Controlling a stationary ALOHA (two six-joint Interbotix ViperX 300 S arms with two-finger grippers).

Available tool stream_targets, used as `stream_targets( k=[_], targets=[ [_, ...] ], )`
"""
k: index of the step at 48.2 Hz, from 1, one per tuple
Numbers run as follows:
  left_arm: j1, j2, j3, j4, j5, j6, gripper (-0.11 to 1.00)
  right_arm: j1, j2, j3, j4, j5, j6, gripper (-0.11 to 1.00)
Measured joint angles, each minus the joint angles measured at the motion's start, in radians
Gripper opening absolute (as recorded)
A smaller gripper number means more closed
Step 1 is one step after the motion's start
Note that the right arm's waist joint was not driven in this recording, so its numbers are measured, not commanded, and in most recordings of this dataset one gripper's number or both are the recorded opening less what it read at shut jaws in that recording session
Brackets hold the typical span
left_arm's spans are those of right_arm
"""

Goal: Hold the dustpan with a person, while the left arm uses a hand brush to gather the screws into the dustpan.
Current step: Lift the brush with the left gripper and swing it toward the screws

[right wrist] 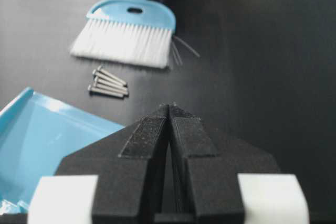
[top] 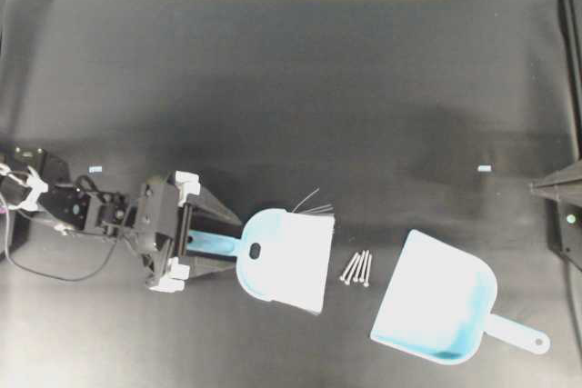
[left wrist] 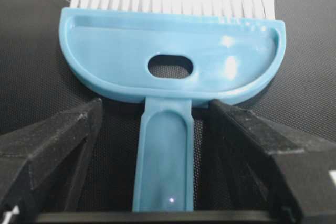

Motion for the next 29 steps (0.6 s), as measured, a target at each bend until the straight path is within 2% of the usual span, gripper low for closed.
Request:
stream_targets(
  k=[5, 8, 16, 23, 29],
  targets=[
    [-0.002, 0.0, -0.014, 0.0, 0.037, 0.002, 0.73, 0.0, 0.0, 0.0, -0.002, 0.002, 0.0, -0.01],
    [-0.002, 0.0, -0.025, -0.002, 0.058, 0.002, 0.65, 0.0, -0.002, 0.0, -0.002, 0.002, 0.0, -0.01],
    [-0.011, 0.0, -0.04, -0.002, 0.083, 0.0, 0.3, 0.0, 0.0, 0.0, -0.002, 0.0, 0.0, -0.01],
    [-0.012, -0.015, -0.038, -0.002, 0.094, 0.0, 0.31, 0.0, -0.003, 0.0, -0.002, 0.002, 0.0, -0.01],
    [-0.012, -0.063, -0.041, -0.002, 0.16, 0.003, 0.31, 0.0, -0.003, 0.0, -0.002, 0.002, 0.0, -0.01]
  ],
)
